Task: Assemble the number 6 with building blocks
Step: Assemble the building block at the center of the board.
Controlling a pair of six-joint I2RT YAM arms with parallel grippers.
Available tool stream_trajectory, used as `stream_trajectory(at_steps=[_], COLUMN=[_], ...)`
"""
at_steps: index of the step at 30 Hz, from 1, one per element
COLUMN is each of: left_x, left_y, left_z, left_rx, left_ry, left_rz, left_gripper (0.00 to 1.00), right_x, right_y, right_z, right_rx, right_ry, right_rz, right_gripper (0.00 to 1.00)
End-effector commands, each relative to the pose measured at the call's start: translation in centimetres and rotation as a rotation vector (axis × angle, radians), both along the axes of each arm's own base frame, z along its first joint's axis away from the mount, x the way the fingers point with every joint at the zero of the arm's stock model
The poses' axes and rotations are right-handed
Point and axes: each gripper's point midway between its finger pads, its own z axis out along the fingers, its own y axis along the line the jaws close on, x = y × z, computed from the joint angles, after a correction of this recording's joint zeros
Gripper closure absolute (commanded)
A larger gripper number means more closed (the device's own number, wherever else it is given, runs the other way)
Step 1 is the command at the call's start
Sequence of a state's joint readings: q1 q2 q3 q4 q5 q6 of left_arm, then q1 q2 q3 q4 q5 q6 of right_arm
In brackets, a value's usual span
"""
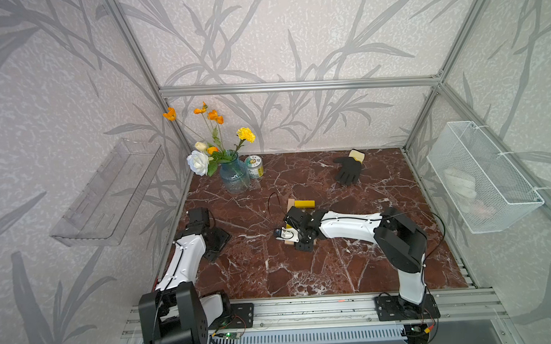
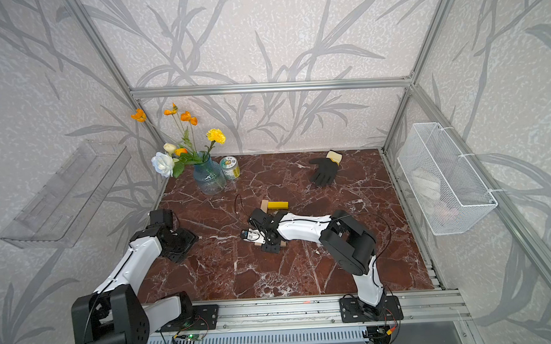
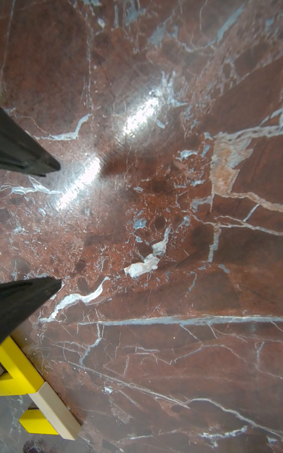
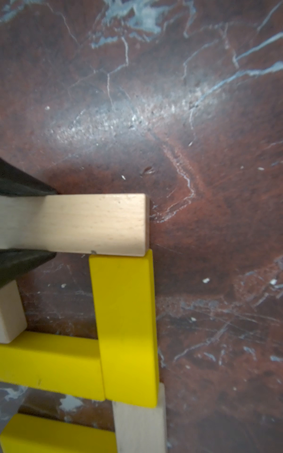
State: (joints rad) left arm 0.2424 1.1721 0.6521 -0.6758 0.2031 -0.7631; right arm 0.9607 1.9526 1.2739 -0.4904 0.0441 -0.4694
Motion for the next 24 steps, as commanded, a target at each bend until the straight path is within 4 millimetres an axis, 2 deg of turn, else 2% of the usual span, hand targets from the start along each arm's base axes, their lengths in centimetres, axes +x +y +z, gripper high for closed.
stream_trajectory(at_steps=[1, 2, 5, 12, 19, 24], left_x=[-0.4, -0.4, -0.4, -0.5, -0.5, -0.4], left_y=[0.1, 0.1, 0.2, 0.2, 0.2, 0.2], left_z=[-0.2, -0.3, -0.3, -0.3, -0.4, -0.3], left_rx=[0.006, 0.007, 0.007, 0.01, 0.01, 0.01], left_ry=[0.009, 0.012, 0.013, 0.015, 0.017, 0.015], left_rz=[0.009, 0.008, 0.009, 0.006, 0.006, 0.005], left_gripper=[0.31, 0.31, 0.31, 0.31, 0.31, 0.31], right_x=[-1.2, -1.2, -1.3, -1.3, -0.9, -1.0], right_y=[-3.8, -3.7, -3.5, -3.0, -1.7, -0.9], right_z=[-2.6, -2.5, -2.5, -2.1, -0.3, 3.4], right_rx=[-0.143, -0.142, -0.134, -0.112, -0.06, -0.003], right_ry=[0.056, 0.055, 0.061, 0.072, 0.066, 0.051], right_rz=[-0.01, -0.011, -0.009, -0.012, -0.002, 0.034], right_gripper=[0.93, 0.89, 0.66, 0.36, 0.3, 0.28])
